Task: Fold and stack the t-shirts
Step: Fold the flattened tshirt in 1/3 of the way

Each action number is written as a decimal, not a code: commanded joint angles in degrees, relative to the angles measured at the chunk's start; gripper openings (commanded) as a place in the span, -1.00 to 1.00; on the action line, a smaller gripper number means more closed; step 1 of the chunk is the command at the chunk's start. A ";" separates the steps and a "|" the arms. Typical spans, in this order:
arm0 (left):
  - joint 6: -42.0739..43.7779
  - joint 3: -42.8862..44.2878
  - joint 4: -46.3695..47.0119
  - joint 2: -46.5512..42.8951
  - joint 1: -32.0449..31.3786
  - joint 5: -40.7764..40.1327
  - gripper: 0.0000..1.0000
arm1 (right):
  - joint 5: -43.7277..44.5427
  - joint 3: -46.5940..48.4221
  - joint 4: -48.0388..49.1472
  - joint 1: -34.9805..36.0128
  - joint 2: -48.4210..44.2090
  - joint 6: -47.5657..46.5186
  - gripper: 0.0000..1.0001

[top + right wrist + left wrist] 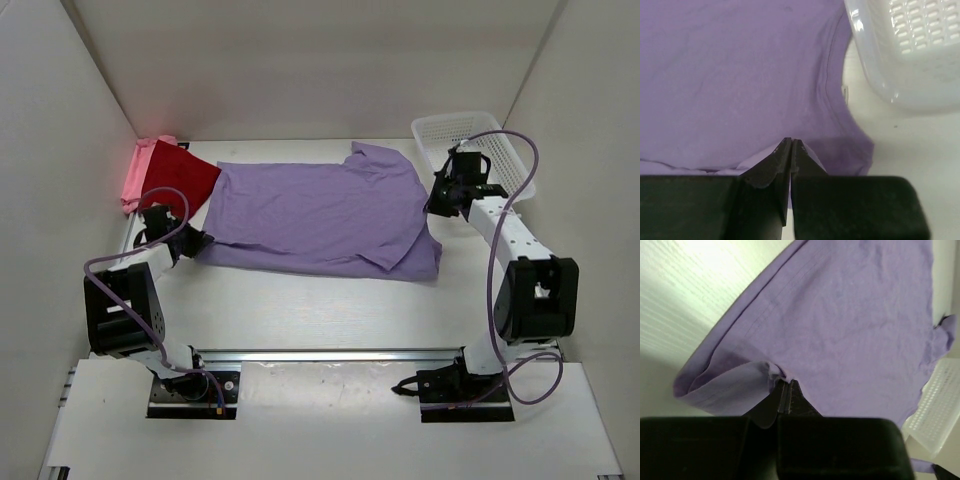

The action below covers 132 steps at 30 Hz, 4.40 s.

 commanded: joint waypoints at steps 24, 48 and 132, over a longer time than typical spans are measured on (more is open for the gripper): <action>-3.94 2.21 8.81 5.09 3.61 1.32 -0.75 | 3.25 16.19 9.10 -1.14 20.04 -1.17 -1.00; -0.94 -12.82 5.38 -8.37 1.50 -2.20 0.01 | -1.51 -33.16 25.44 -4.03 -15.99 13.85 -0.78; 10.75 -21.96 -29.24 -34.98 -1.39 -3.09 -0.84 | -6.33 -45.60 -3.62 -11.16 -43.67 16.94 -1.00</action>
